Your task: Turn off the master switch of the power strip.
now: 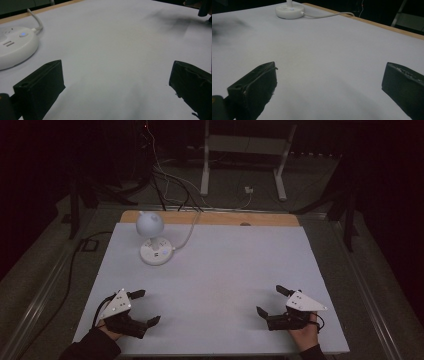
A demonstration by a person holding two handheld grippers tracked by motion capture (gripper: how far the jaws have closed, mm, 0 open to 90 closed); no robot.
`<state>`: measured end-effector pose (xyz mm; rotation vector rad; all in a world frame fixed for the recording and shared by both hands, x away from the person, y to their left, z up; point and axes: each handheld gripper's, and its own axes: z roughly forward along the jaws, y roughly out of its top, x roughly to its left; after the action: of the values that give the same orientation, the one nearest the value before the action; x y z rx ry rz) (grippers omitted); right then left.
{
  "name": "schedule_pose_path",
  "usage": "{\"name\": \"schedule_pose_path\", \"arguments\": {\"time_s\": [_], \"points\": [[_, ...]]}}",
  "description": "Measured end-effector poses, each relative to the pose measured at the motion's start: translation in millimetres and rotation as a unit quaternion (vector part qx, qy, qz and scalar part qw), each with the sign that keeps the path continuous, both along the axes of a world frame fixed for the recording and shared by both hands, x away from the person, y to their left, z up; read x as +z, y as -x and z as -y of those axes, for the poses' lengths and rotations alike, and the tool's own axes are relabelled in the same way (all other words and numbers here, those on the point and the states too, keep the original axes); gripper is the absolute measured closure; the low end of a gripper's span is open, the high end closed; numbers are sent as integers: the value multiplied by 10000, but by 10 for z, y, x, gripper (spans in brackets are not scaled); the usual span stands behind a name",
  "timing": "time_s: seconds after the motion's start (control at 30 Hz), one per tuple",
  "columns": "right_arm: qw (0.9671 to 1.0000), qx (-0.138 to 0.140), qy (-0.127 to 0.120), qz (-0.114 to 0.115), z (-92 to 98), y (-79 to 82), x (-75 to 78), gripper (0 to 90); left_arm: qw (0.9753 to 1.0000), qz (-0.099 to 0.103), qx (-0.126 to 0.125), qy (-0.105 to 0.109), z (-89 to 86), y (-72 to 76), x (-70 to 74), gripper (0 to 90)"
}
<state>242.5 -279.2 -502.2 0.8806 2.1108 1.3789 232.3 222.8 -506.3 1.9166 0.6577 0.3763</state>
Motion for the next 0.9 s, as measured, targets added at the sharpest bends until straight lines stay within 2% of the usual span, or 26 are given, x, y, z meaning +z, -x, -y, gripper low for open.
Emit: {"name": "schedule_pose_path", "arguments": {"time_s": [0.13, 0.33, 0.67, 0.9], "points": [[10000, 27, -7, 44, -21, 17, -11, 1, 10000, -1, -23, 47, 1, -8, -1, 3], [9999, 79, 74, -21, -33, 22, -19, 1, 10000, 35, -27, 56, -3, -12, 4, 3], [9999, 99, -78, -92, -7, 36, 1, 1, 10000, 6, -76, 7, 10, -21, -3, 3], [9999, 86, -27, -47, -18, 48, 6, 1, 9991, -159, -393, 29, 51, -26, -28, 3]]}}
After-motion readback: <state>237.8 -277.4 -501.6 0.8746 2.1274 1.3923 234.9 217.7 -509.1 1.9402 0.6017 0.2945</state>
